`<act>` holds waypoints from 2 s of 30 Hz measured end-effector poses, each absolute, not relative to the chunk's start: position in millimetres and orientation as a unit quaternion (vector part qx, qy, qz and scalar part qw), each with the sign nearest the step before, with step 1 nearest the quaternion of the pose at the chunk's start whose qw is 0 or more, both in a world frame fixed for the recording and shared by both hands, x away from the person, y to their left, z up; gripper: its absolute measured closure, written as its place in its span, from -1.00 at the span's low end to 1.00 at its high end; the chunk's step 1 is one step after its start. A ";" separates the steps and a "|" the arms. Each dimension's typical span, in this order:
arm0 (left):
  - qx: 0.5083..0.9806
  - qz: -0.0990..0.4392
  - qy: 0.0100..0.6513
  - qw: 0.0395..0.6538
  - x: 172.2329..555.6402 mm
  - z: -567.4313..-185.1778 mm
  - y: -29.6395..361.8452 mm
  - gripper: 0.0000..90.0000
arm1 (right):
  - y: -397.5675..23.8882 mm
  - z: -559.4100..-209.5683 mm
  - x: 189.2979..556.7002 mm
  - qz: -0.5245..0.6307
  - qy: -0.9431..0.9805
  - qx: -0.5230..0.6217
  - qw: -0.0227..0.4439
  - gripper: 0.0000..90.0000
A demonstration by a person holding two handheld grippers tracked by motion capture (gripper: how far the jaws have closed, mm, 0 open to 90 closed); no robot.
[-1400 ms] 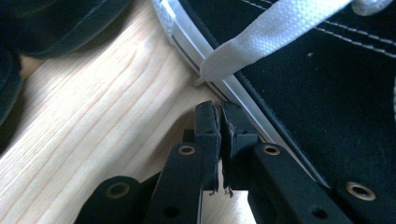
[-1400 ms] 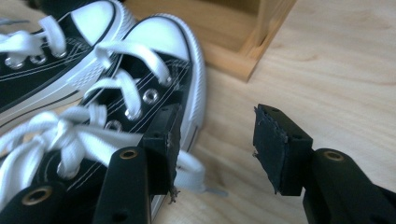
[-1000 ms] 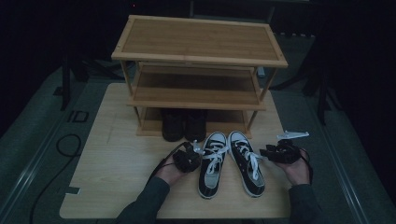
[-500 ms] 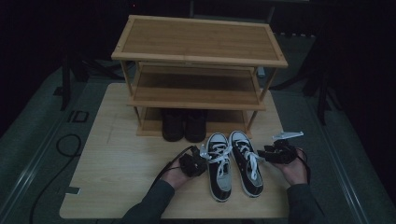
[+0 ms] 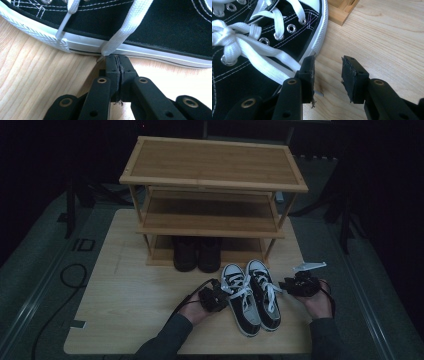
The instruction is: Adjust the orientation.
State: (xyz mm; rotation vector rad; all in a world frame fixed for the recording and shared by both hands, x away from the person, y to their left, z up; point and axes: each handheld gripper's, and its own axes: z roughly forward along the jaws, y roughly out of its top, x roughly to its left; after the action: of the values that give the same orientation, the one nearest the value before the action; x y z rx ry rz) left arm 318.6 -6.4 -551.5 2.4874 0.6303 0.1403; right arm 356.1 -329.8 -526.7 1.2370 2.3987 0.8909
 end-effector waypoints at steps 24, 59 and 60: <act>0.940 0.024 0.184 0.286 303.2 -552.9 -27.8 1.00 | -331.3 -521.5 350.9 0.297 0.847 0.416 0.147 0.41; 0.916 0.037 0.244 0.317 314.0 -553.0 34.9 0.79 | -333.3 -490.0 326.0 0.304 0.867 0.373 0.130 0.32; 0.915 0.039 0.248 0.317 314.2 -552.5 37.5 0.79 | -333.3 -490.0 326.0 0.304 0.867 0.373 0.130 0.32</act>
State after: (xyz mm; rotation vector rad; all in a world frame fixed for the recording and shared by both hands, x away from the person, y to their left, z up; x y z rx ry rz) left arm 314.2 37.5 -552.5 2.4077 0.6516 0.1032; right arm 326.0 -333.3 -490.0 1.0840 2.5188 0.8834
